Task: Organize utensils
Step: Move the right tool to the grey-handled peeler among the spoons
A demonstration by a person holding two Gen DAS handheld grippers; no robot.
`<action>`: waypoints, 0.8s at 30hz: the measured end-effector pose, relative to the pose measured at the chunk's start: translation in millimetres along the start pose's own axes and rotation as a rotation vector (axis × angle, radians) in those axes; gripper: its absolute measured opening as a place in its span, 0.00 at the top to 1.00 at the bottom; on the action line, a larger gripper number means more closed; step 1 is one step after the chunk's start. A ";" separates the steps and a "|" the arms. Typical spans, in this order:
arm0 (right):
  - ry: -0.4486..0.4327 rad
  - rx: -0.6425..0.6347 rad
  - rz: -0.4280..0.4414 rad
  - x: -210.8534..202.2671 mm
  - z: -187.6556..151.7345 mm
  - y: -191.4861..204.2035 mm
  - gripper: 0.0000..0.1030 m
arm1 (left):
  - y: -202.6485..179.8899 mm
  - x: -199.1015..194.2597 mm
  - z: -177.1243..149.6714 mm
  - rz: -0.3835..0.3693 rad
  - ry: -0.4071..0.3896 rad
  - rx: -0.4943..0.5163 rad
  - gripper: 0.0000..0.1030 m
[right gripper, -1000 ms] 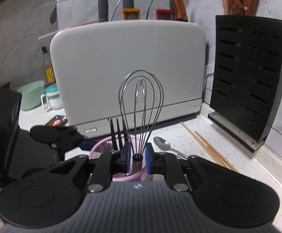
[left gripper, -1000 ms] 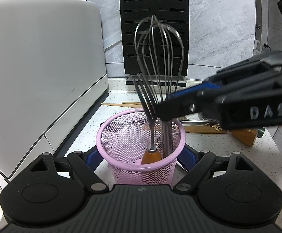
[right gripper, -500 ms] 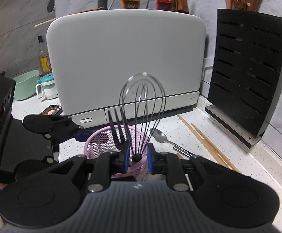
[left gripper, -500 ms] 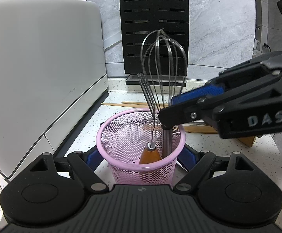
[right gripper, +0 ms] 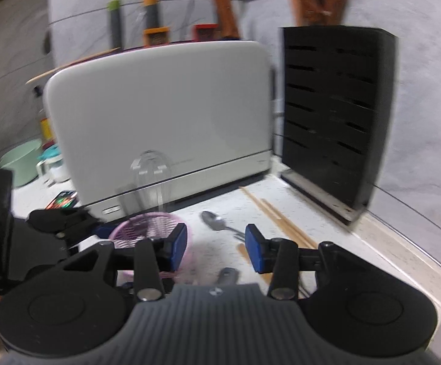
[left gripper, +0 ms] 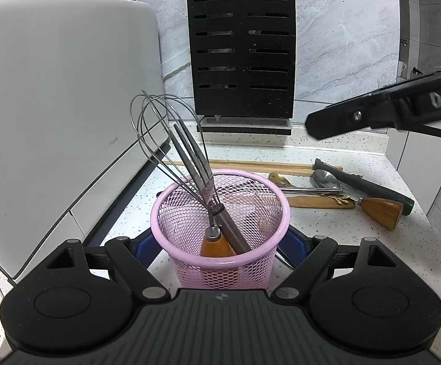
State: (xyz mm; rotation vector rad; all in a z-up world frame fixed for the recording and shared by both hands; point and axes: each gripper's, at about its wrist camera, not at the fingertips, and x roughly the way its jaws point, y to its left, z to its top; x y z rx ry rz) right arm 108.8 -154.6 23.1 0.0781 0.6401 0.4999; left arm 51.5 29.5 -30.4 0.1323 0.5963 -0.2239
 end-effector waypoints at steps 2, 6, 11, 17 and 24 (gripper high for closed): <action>0.016 0.044 -0.030 2.8 0.5 -13.6 0.60 | 0.0 0.0 0.1 0.000 0.000 0.000 0.06; 0.046 0.087 -0.101 10.0 -2.2 -34.1 0.60 | 0.6 0.0 0.1 0.000 0.000 0.002 0.06; 0.111 0.091 -0.166 22.2 -8.6 -49.0 0.60 | 0.6 0.2 0.1 -0.001 0.000 0.001 0.06; 0.264 0.124 -0.213 40.8 -23.5 -66.7 0.78 | 0.4 0.3 0.3 -0.001 0.001 0.000 0.06; 0.357 0.189 -0.241 45.8 -38.4 -83.6 0.89 | 0.2 0.3 0.3 0.001 0.002 -0.001 0.06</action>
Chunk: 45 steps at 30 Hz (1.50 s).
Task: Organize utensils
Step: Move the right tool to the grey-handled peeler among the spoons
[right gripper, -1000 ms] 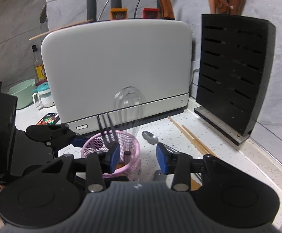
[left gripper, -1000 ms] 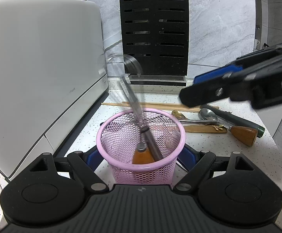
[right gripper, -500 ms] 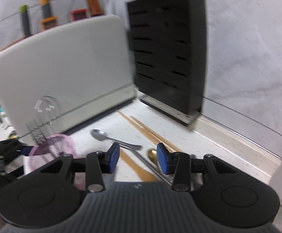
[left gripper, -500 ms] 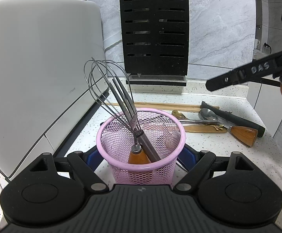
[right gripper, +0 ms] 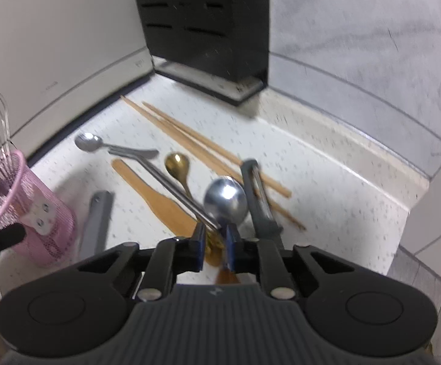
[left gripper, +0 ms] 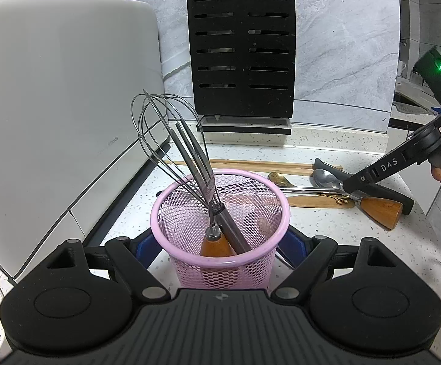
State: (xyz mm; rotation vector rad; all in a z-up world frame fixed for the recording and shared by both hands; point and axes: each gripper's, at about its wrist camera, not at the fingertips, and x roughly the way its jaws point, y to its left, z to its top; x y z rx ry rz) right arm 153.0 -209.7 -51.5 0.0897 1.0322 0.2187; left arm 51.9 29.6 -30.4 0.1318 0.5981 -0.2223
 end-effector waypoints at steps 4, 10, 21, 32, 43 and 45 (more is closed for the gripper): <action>-0.045 -0.009 -0.046 -4.3 2.3 -4.3 0.88 | 0.7 0.1 0.0 -0.001 0.000 0.000 0.06; -0.072 -0.069 -0.129 5.8 9.4 -5.1 0.78 | 0.8 0.2 0.0 -0.001 0.000 0.001 0.06; -0.016 -0.127 -0.171 28.5 9.7 1.3 0.78 | 1.0 -0.3 -0.1 -0.002 0.001 0.003 0.06; -0.035 -0.171 -0.177 25.2 6.6 6.2 0.86 | 1.3 -0.1 0.1 -0.003 0.001 0.003 0.06; -0.093 -0.188 -0.186 1.0 4.0 14.3 0.87 | 1.4 0.1 0.5 -0.004 0.001 0.002 0.07; -0.104 -0.193 -0.191 -3.9 3.3 16.3 0.87 | 1.3 0.2 0.6 -0.003 0.001 0.002 0.07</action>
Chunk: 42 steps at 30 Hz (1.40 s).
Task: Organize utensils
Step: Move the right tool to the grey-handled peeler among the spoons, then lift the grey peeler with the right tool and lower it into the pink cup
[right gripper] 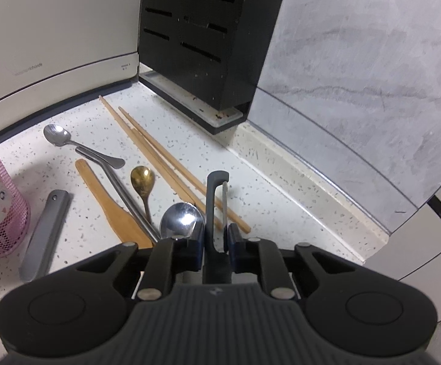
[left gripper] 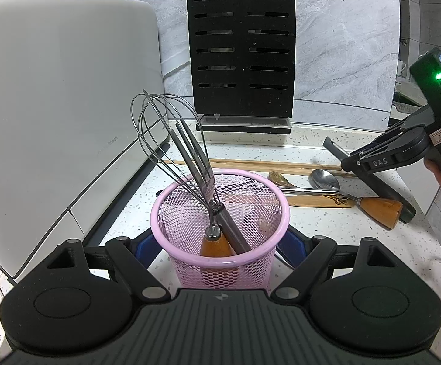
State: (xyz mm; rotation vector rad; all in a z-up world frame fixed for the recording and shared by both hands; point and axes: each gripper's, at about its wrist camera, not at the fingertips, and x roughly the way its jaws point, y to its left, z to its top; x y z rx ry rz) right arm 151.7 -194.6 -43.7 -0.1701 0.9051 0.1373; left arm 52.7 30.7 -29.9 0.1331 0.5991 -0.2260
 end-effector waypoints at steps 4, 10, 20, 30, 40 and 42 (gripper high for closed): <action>-0.032 -0.006 -0.013 -11.0 0.3 1.5 0.87 | -0.2 0.0 0.1 0.001 0.000 0.000 0.07; -0.091 0.008 -0.028 -30.2 1.1 2.1 0.87 | -0.1 0.1 0.2 0.001 0.000 0.000 0.07; -0.285 0.045 0.003 -77.4 6.7 12.0 0.87 | -0.9 -0.2 -0.1 0.001 -0.001 0.003 0.07; -0.582 0.197 0.290 -134.0 15.7 23.0 0.87 | -0.7 -0.3 0.1 0.001 0.000 0.002 0.07; -0.648 0.197 0.457 -135.8 29.4 56.8 0.87 | -1.3 -0.8 0.2 -0.005 0.001 -0.004 0.07; -0.633 0.191 0.484 -130.5 31.5 61.5 0.87 | -1.5 -1.1 0.1 -0.007 0.002 -0.005 0.07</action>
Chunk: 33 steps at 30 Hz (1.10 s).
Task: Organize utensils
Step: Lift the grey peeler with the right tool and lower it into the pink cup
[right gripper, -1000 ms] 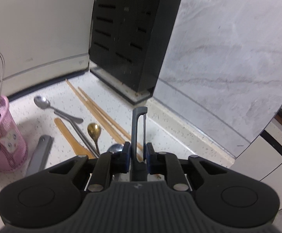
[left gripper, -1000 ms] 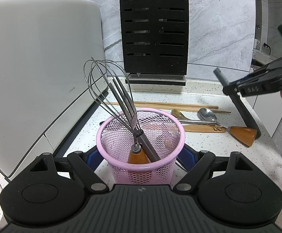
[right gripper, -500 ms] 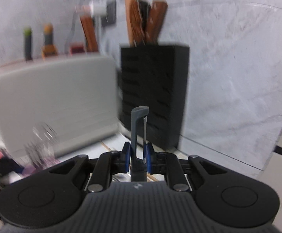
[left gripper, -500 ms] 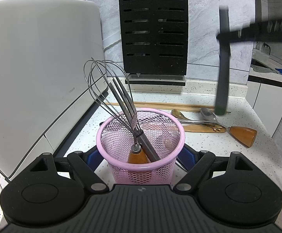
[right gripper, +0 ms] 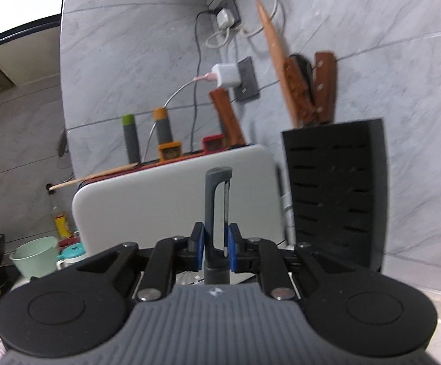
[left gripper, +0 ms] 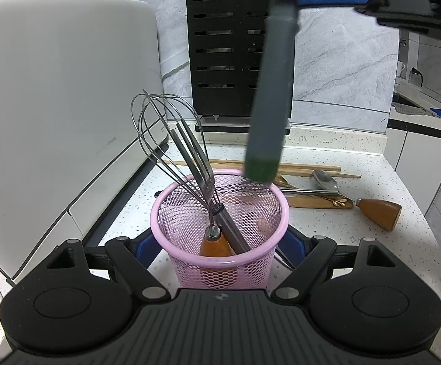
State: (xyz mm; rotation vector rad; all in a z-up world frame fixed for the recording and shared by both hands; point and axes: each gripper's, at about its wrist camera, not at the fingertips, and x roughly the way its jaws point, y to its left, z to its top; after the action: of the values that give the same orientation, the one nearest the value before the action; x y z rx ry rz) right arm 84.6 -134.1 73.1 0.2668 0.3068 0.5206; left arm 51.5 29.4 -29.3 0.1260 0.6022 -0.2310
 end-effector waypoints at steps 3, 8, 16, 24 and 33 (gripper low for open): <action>0.046 -0.040 0.013 12.0 -9.1 5.4 0.87 | -0.2 -0.4 0.5 0.000 0.000 0.000 0.07; 0.104 -0.111 0.011 20.8 -27.0 14.6 0.87 | 0.2 -0.3 0.6 0.000 0.000 0.000 0.07; 0.199 -0.100 0.024 35.6 -41.5 10.0 0.87 | -0.1 0.0 0.8 0.001 0.000 -0.002 0.07; 0.299 -0.126 0.014 51.5 -58.3 9.8 0.87 | -1.3 -0.2 0.9 0.003 0.001 -0.002 0.07; 0.313 -0.142 0.008 48.9 -55.4 12.3 0.86 | -0.8 0.1 0.9 0.003 0.001 -0.003 0.07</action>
State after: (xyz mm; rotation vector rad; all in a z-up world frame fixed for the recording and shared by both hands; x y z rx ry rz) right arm 99.9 -88.7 15.4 0.0471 0.5704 0.5902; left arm 51.9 28.5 -28.6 0.1244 0.6029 -0.2271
